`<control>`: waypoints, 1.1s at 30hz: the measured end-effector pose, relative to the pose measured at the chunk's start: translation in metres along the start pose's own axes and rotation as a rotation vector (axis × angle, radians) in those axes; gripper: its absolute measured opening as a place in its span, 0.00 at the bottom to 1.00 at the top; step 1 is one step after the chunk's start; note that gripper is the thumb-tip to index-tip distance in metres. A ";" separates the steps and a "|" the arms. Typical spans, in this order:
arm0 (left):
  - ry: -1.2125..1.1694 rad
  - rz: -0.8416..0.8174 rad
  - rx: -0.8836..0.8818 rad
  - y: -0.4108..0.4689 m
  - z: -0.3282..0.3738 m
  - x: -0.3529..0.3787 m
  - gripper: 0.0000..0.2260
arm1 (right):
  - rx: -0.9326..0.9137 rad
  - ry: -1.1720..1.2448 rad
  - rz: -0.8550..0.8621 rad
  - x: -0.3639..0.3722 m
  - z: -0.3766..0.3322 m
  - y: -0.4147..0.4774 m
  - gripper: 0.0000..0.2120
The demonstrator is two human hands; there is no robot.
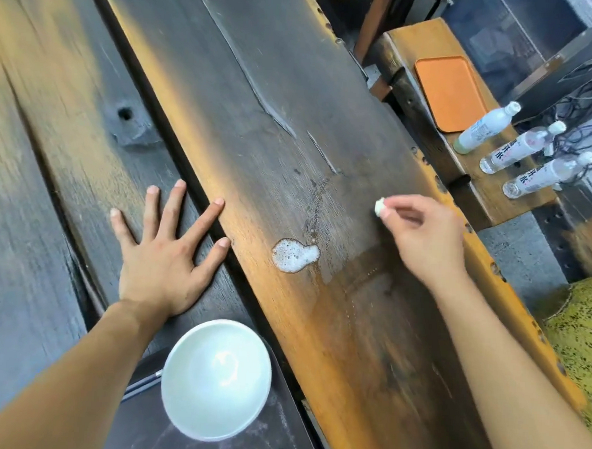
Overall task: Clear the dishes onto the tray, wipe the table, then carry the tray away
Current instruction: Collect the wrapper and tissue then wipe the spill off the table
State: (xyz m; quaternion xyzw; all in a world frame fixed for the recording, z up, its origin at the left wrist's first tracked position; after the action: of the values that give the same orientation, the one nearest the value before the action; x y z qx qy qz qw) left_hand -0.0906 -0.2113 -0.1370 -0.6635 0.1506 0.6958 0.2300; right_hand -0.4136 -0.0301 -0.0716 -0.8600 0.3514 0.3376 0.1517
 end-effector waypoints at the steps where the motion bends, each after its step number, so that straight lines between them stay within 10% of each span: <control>1: 0.005 0.004 0.005 -0.001 0.000 0.000 0.27 | 0.008 -0.045 -0.007 0.004 0.000 0.021 0.07; 8: 0.037 0.038 0.022 0.002 0.000 0.001 0.28 | -0.159 -0.191 -0.098 0.056 -0.055 0.090 0.06; 14: 0.039 0.031 0.022 0.003 0.000 0.002 0.28 | -0.501 -0.141 -0.796 0.102 -0.078 -0.011 0.04; 20: 0.024 0.028 0.018 0.002 0.001 0.002 0.28 | -0.082 -0.035 -0.033 0.023 -0.025 0.070 0.06; 29: 0.009 0.022 0.013 0.004 0.002 0.001 0.28 | -0.508 0.000 -0.821 0.093 -0.069 -0.064 0.04; 33: 0.004 0.017 0.010 0.003 0.001 0.000 0.28 | -0.179 0.192 -0.313 0.047 -0.040 0.004 0.05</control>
State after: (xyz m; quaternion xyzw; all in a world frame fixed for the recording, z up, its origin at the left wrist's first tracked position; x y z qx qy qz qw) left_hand -0.0933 -0.2129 -0.1371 -0.6624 0.1600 0.6957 0.2272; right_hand -0.3729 -0.0763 -0.0755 -0.9424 0.1949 0.2561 0.0910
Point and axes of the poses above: each hand's wrist, its own y-axis towards the middle knuckle, its own x-axis out of the palm, z = x × y, the point moved 9 cm from there along y, towards the middle knuckle, and after that the axes turned 7 degrees about -x, right-handed, at the moved point
